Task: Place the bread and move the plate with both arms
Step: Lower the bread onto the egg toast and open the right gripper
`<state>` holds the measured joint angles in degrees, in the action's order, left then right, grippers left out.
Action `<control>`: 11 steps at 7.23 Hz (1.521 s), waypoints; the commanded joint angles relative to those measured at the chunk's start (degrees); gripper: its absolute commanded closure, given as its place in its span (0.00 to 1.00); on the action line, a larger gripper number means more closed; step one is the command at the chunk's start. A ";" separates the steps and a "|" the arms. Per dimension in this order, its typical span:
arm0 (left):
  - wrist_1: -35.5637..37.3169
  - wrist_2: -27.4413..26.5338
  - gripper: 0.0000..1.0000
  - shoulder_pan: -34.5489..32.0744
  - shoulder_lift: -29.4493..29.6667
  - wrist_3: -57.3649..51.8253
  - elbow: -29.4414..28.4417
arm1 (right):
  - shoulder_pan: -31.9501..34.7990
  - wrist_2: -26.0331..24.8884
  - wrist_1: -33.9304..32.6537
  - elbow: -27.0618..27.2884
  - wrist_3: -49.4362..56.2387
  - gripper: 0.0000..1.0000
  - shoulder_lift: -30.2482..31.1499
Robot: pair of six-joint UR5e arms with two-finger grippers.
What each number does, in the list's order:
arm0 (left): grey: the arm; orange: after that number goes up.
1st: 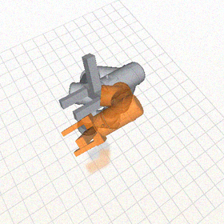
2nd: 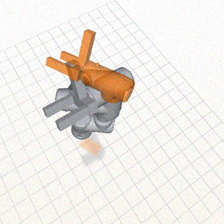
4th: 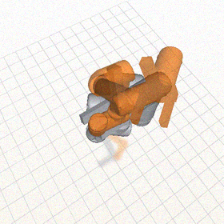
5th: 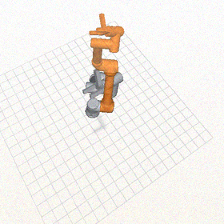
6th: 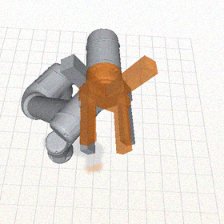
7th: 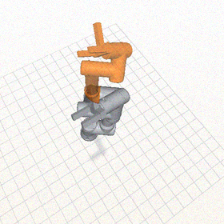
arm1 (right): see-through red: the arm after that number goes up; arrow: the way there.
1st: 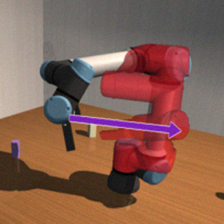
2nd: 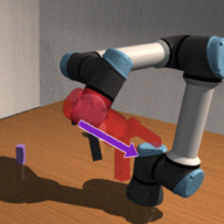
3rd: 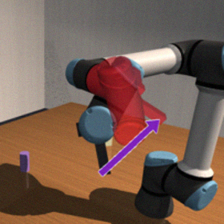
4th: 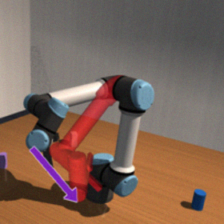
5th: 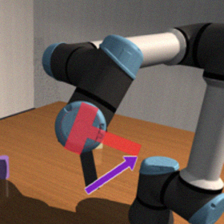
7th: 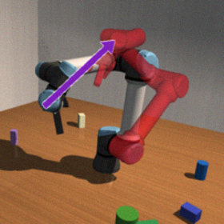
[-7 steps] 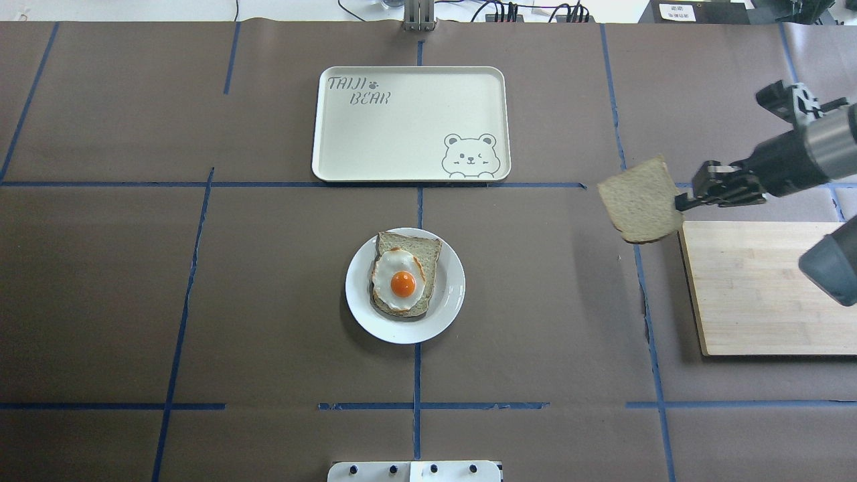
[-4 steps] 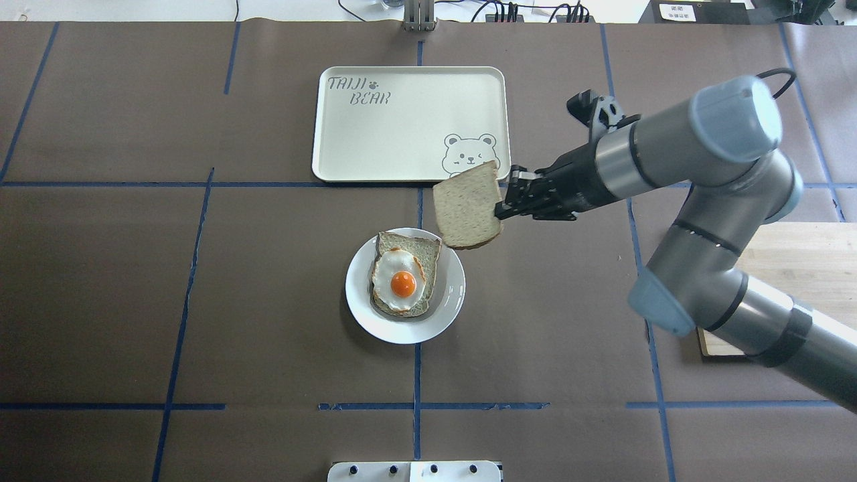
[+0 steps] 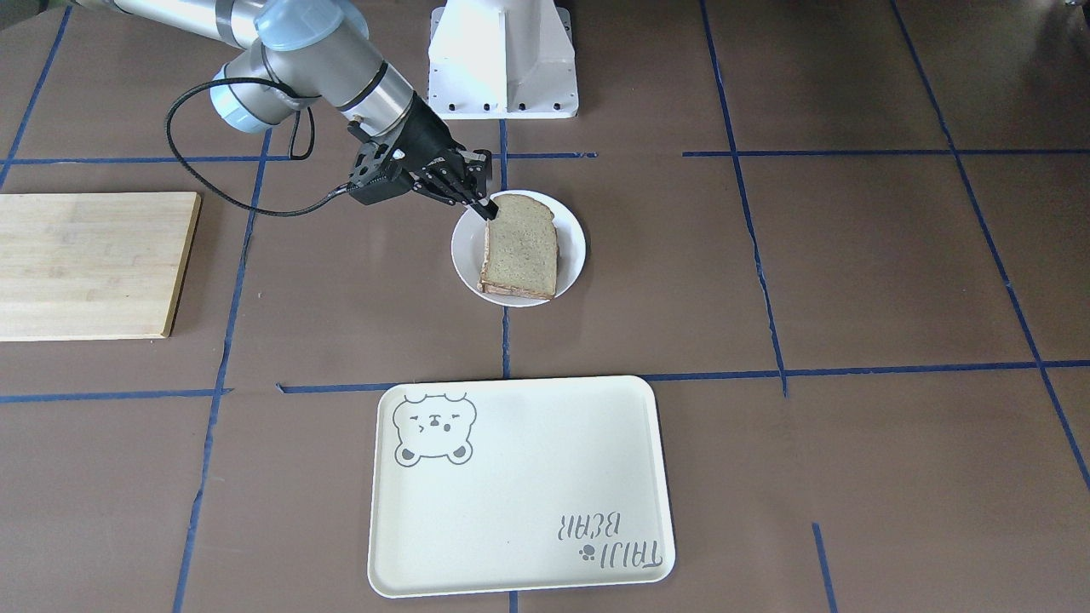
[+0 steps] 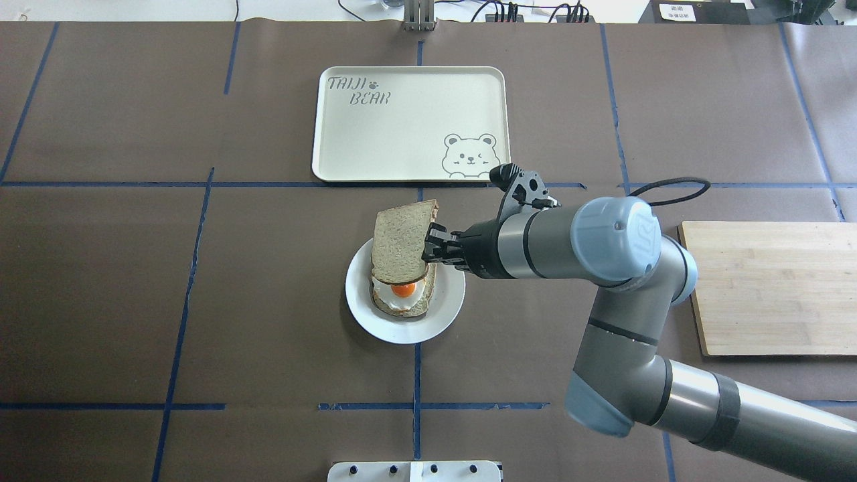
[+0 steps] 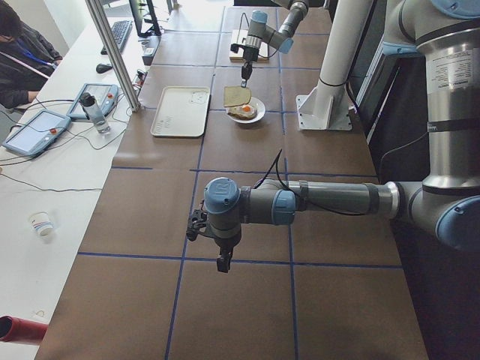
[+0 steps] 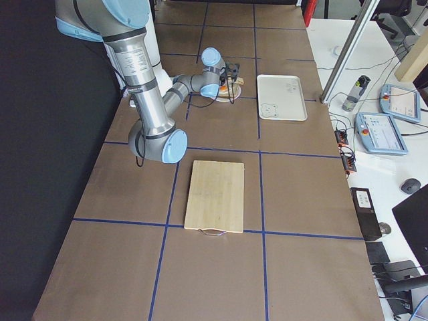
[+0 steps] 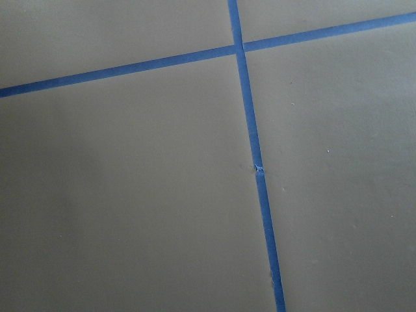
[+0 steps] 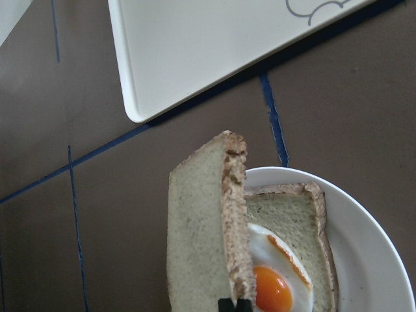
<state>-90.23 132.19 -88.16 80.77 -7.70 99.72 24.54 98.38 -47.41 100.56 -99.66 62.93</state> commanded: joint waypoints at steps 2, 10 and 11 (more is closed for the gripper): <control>-0.03 0.00 0.00 0.00 0.09 0.06 -0.05 | -7.04 -11.52 -0.06 -0.10 -1.68 1.00 1.23; -0.03 0.00 0.00 0.00 0.00 0.06 -0.05 | -7.77 -12.69 -0.05 -0.54 -0.80 0.87 2.99; -0.03 0.00 0.00 0.00 0.09 -0.03 -0.05 | -7.06 -12.07 -3.01 -0.71 -0.54 0.01 2.90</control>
<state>-90.26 132.19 -88.15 80.80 -7.68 99.67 16.53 85.57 -48.14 99.97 -100.58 65.86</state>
